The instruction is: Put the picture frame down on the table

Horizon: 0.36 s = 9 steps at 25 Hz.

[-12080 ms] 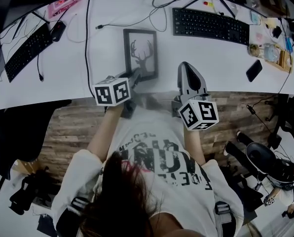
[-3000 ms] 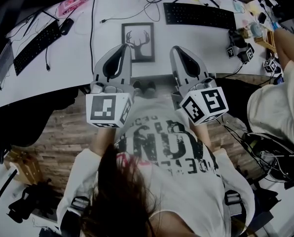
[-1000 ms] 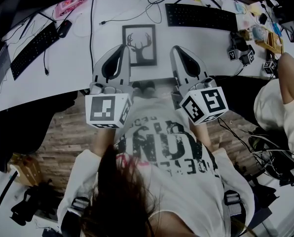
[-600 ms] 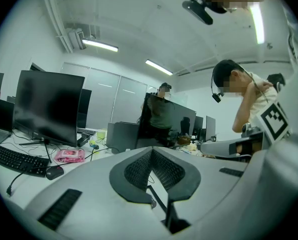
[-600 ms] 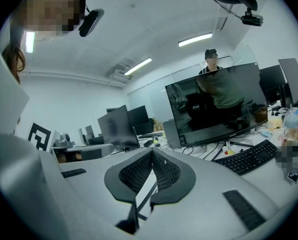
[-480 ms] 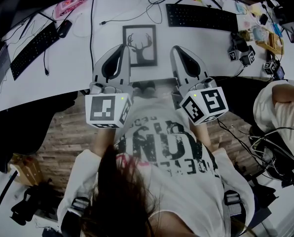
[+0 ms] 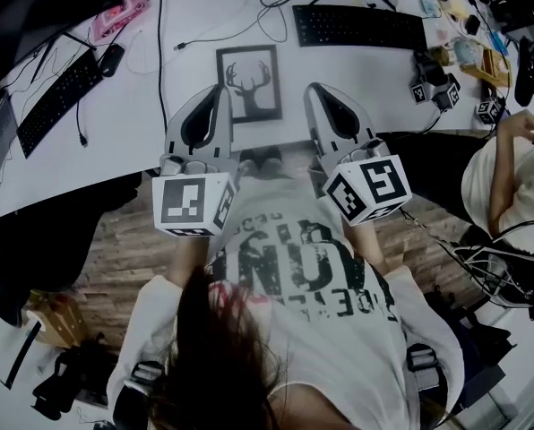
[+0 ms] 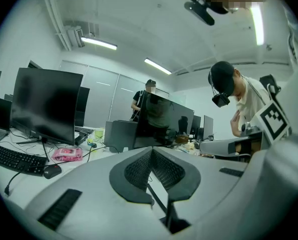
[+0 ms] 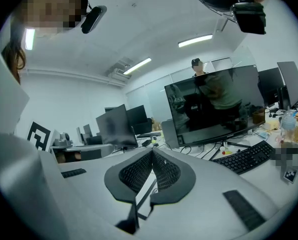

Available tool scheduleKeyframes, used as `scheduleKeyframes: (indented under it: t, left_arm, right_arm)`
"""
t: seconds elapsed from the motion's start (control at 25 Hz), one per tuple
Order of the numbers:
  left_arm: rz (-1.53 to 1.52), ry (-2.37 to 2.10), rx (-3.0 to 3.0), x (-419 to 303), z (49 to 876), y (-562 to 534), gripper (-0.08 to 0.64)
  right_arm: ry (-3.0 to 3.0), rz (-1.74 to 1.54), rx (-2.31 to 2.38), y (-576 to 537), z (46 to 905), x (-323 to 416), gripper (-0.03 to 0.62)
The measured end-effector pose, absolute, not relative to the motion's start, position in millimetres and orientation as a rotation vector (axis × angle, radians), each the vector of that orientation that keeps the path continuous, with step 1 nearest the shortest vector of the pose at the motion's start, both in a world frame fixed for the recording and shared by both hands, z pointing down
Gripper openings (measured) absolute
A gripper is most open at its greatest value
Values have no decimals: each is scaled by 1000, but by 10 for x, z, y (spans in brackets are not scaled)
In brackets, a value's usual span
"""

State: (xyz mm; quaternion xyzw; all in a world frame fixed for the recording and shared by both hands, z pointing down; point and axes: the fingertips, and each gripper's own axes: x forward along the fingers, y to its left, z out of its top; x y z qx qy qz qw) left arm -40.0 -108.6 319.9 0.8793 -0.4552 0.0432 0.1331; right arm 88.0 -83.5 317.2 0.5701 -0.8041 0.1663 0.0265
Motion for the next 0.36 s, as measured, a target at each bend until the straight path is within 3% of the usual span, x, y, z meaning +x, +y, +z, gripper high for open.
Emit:
scheduleKeyframes:
  t: [0.36]
  left_arm:
    - [268,-1229,2494,-109,3475,-952,2]
  right_arm:
    - [-2436,488,1810,-650,3236,1195,0]
